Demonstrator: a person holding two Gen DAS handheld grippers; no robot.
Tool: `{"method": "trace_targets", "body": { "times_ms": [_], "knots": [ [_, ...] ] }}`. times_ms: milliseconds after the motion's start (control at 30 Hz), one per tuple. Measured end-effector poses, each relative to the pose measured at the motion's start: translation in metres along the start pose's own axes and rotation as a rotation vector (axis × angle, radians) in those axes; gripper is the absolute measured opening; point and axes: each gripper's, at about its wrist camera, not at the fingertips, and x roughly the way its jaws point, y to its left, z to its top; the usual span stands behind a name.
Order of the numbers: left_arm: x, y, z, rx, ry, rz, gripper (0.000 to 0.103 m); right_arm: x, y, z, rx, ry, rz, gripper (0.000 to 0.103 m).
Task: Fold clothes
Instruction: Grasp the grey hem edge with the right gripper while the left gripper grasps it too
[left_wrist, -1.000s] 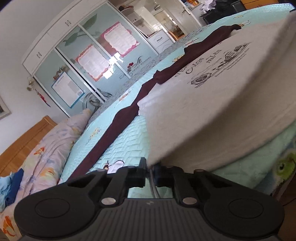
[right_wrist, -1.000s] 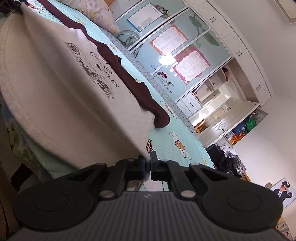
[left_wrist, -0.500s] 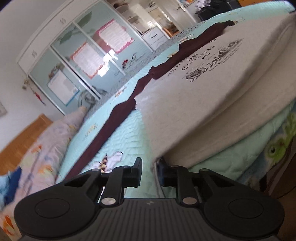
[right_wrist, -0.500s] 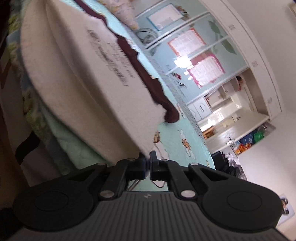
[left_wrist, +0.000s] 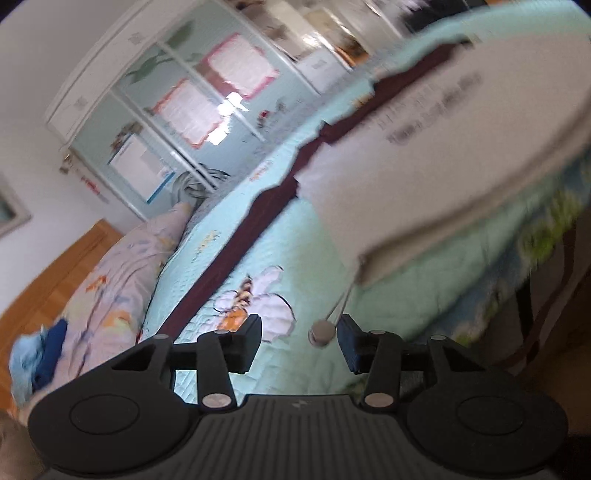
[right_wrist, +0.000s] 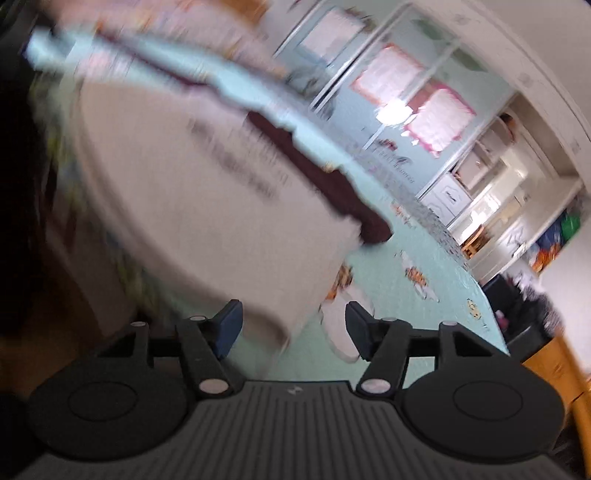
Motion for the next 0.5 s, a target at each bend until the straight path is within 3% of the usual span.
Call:
{"method": "trace_targets", "body": {
  "times_ms": [100, 167, 267, 367, 433, 500],
  "knots": [
    [-0.011, 0.012, 0.016, -0.096, -0.067, 0.013, 0.061, 0.004, -0.014, 0.013, 0.158, -0.067, -0.008, 0.070],
    [-0.018, 0.017, 0.024, -0.113, -0.090, 0.015, 0.079, 0.019, -0.017, 0.017, 0.222, -0.065, -0.001, 0.072],
    [-0.024, 0.026, 0.020, -0.121, -0.081, 0.026, 0.080, 0.039, -0.010, 0.007, 0.220, 0.035, 0.028, 0.076],
    [-0.022, 0.040, 0.004, -0.158, -0.007, 0.062, 0.080, 0.051, -0.001, -0.008, 0.211, 0.139, 0.056, 0.077],
    [-0.023, 0.054, -0.004, -0.225, 0.024, 0.082, 0.080, 0.046, -0.001, -0.012, 0.222, 0.144, 0.045, 0.076],
    [-0.022, 0.072, -0.006, -0.333, 0.015, 0.081, 0.081, 0.032, -0.008, -0.009, 0.266, 0.082, 0.037, 0.077]
  ]
}}
